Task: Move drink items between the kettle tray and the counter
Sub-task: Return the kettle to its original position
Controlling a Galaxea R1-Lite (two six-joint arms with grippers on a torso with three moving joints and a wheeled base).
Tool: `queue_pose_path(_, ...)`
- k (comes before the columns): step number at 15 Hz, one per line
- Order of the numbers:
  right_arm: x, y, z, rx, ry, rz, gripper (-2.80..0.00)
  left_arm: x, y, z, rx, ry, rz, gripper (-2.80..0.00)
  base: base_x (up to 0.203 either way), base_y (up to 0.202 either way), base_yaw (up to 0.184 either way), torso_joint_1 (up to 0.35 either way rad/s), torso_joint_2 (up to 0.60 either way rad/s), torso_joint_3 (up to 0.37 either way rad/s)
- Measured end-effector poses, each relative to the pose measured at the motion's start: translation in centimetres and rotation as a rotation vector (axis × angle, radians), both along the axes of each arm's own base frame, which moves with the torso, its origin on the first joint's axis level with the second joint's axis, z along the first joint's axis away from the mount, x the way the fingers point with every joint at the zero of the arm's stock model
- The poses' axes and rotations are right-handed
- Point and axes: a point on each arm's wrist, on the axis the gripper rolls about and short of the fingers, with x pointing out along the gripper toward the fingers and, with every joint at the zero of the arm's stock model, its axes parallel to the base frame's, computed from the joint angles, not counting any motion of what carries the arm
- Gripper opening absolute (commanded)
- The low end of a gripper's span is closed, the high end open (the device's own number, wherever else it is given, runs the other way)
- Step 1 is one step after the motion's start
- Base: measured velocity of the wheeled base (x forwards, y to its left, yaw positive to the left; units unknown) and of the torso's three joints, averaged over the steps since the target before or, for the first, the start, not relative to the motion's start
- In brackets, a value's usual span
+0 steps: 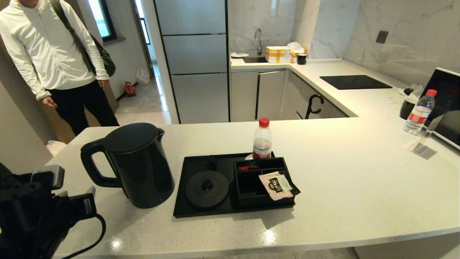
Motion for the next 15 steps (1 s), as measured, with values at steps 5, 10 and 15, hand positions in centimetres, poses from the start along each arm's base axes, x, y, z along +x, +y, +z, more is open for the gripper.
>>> queue_pose_path(5, 0.0, 0.0, 0.0, 0.0, 0.0, 0.0, -2.8, 1.1, -0.2, -0.4, -0.001, 0.01, -0.006, 0.0, 0.0, 0.0, 0.0, 0.0, 0.0, 0.0)
queue_pose_path(10, 0.0, 0.0, 0.0, 0.0, 0.0, 0.0, -2.8, 2.0, -0.2, -0.6, 0.001, -0.05, -0.01, 0.0, 0.0, 0.0, 0.0, 0.0, 0.0, 0.0)
queue_pose_path(15, 0.0, 0.0, 0.0, 0.0, 0.0, 0.0, -2.8, 2.5, -0.3, -0.8, 0.008, -0.067, 0.001, 0.0, 0.0, 0.0, 0.0, 0.0, 0.0, 0.0)
